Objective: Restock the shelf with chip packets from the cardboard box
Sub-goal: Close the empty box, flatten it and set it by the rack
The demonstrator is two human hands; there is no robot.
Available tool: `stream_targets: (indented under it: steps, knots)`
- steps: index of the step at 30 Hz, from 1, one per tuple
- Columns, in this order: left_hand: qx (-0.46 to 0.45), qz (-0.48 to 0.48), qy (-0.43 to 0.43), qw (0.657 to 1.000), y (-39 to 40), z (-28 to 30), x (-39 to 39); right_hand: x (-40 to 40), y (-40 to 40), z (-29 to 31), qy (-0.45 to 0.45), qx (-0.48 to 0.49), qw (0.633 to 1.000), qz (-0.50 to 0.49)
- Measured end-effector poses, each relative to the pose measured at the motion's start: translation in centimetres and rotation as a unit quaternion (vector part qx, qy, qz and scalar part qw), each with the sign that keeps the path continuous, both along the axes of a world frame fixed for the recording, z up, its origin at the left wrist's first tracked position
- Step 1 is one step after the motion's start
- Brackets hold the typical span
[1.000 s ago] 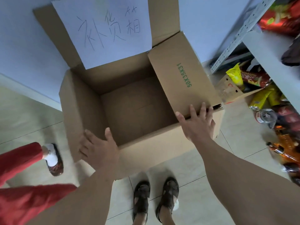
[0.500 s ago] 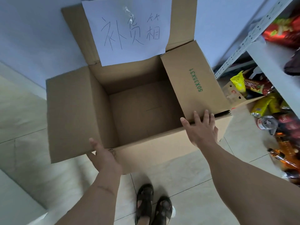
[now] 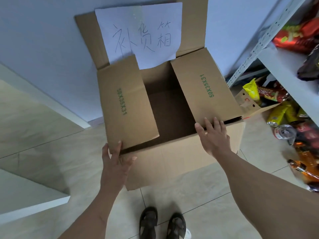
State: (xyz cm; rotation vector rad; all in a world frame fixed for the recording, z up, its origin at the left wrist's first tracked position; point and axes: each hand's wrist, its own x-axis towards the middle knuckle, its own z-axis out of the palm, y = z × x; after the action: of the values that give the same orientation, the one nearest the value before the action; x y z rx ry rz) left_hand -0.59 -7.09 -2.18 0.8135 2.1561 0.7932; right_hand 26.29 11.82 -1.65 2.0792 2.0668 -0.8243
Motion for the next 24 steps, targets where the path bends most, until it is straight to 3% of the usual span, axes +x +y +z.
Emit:
stream_targets:
  steps: [5, 9, 14, 19, 24]
  knots:
    - [-0.103, -0.036, 0.023, 0.994, 0.4, -0.7, -1.1, 2.2, 1.1, -0.1, 0.019, 0.041, 0.995, -0.084]
    - [-0.195, -0.082, 0.021, 0.977, 0.4, -0.2, -1.9, 3.8, 1.9, -0.4, -0.009, 0.002, 0.982, -0.190]
    - [-0.214, -0.076, -0.024, 0.974, 1.2, 1.8, -2.2, 6.2, 2.4, 0.9, -0.054, -0.028, 0.973, -0.225]
    - [-0.188, -0.066, -0.087, 0.976, 1.7, 3.6, -2.4, 7.1, 2.6, 4.9, -0.068, 0.003, 0.987, -0.145]
    - [-0.148, 0.012, -0.287, 0.946, 2.3, 5.6, -2.4, 5.3, 1.7, 9.7, -0.015, 0.049, 0.998, 0.028]
